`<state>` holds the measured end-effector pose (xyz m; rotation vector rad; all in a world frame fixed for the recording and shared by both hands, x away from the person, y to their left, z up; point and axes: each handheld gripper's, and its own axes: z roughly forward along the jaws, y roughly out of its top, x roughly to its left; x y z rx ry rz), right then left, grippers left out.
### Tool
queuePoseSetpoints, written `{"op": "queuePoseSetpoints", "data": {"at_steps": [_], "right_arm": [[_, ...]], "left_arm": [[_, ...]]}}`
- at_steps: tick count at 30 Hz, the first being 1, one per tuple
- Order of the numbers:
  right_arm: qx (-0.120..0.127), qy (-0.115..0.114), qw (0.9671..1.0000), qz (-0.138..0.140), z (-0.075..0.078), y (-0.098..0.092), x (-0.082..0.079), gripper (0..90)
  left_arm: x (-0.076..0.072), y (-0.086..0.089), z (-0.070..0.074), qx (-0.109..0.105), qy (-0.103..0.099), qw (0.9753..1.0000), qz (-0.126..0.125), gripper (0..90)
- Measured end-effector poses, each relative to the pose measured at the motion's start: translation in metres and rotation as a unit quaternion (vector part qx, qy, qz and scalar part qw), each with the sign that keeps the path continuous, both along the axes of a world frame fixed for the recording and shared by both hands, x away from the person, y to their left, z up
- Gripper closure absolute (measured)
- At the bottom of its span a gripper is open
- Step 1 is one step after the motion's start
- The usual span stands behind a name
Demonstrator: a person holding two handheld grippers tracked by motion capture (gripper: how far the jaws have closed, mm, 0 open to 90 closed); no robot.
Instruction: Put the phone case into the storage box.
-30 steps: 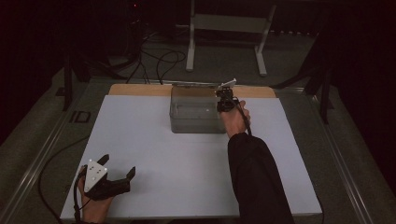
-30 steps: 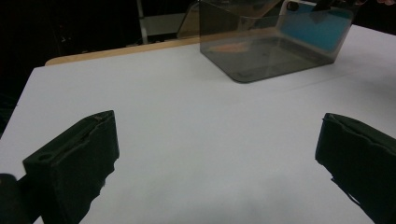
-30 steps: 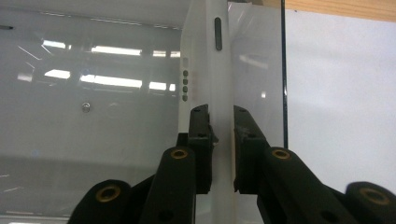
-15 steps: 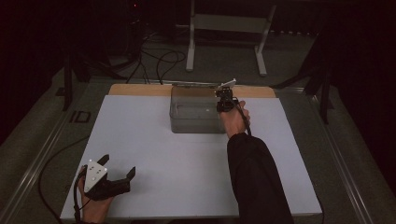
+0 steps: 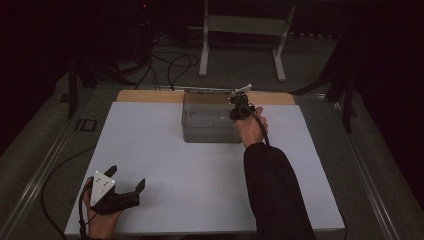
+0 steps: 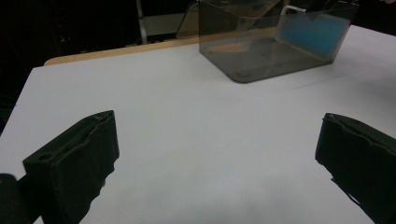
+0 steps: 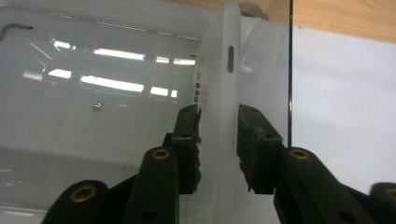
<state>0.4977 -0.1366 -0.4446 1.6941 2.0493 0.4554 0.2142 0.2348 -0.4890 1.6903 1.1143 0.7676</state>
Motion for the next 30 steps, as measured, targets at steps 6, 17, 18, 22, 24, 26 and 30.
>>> {"op": "queuePoseSetpoints", "data": {"at_steps": [6, 17, 18, 22, 24, 26, 30], "right_arm": [[-0.012, -0.015, 0.9993, 0.033, 0.005, 0.0, -0.004, 63.9], [-0.013, -0.057, 0.9941, 0.091, 0.018, 0.0, -0.014, 41.7], [-0.005, -0.058, 0.9941, 0.092, 0.019, -0.001, -0.015, 39.4], [0.006, -0.062, 0.9929, 0.102, 0.02, -0.003, -0.018, 30.2], [0.011, -0.064, 0.9921, 0.107, 0.021, -0.004, -0.02, 24.2], [0.015, -0.073, 0.9907, 0.114, 0.021, -0.006, -0.022, 15.2], [0.02, -0.078, 0.9895, 0.12, 0.021, -0.008, -0.026, 13.5]], "left_arm": [[0.0, -0.001, 0.0, 0.001, 0.0, 1.0, 0.0, 0.6], [0.0, -0.001, -0.001, 0.0, 0.002, 1.0, 0.001, 0.6], [0.0, -0.001, -0.001, 0.0, 0.001, 1.0, 0.001, 0.6], [0.001, -0.001, -0.001, 0.0, 0.002, 1.0, 0.001, 0.6], [0.001, -0.001, -0.001, 0.0, 0.002, 1.0, 0.001, 0.6], [0.001, -0.001, -0.001, 0.001, 0.002, 1.0, 0.001, 0.6], [0.001, -0.001, -0.001, 0.002, 0.003, 1.0, 0.001, 0.6]]}}
